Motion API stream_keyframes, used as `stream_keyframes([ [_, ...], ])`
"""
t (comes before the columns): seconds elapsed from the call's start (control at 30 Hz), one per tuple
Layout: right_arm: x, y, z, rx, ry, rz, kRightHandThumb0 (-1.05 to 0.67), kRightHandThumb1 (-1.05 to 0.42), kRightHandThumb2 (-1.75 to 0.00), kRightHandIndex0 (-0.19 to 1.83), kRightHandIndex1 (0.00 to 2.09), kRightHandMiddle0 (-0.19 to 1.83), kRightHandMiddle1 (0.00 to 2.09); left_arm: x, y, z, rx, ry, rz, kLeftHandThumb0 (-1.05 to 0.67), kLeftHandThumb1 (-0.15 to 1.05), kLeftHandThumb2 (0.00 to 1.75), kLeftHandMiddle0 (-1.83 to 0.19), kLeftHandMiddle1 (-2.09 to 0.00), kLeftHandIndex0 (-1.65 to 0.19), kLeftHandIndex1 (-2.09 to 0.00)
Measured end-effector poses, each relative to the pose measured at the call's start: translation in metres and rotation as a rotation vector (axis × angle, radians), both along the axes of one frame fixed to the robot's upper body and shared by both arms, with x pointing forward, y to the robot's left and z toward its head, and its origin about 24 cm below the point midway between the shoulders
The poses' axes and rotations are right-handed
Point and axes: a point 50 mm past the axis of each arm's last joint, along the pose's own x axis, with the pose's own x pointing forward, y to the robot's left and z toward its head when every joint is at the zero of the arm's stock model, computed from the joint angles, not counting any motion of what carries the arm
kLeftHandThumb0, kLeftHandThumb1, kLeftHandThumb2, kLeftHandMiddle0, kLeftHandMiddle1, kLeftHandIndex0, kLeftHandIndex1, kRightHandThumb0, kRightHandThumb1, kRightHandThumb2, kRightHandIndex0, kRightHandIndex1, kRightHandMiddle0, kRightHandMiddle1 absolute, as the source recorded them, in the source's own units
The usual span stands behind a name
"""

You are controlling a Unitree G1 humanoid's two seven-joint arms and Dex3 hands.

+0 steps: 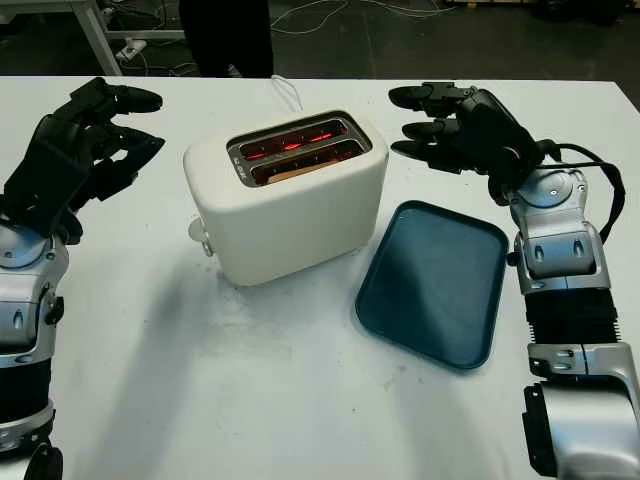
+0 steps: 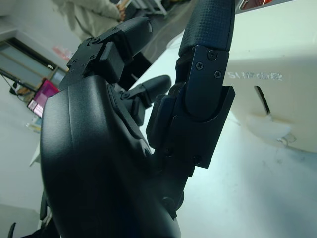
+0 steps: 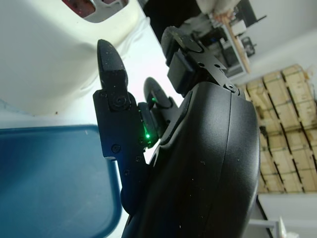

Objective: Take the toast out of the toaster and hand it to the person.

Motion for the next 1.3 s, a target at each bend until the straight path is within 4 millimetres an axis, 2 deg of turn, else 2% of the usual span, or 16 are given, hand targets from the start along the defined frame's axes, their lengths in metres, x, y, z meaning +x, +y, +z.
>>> stream_keyframes([
  [0.43,-0.005,0.007,0.009,0.003,-0.022,0.004,-0.30,-0.92,-0.08,0.60,0.06,0.53,0.01,0.002,0.001,-0.005,-0.014,0.026,-0.017,-0.91,0.92,0.09,-0.34,-1.15,-0.32,-0.93],
  [0.67,-0.007,0.009,0.005,0.014,-0.010,-0.001,-0.37,-0.92,-0.07,0.59,0.06,0.52,0.00,-0.003,0.004,-0.001,-0.018,0.011,-0.007,-0.90,0.92,0.07,-0.34,-1.14,-0.32,-0.93],
  [1.3,-0.007,0.009,0.005,0.017,0.011,-0.015,-0.29,-0.92,-0.09,0.58,0.07,0.51,0.01,0.004,0.007,-0.009,-0.023,0.019,-0.004,-0.95,0.92,0.09,-0.40,-1.09,-0.40,-0.86],
])
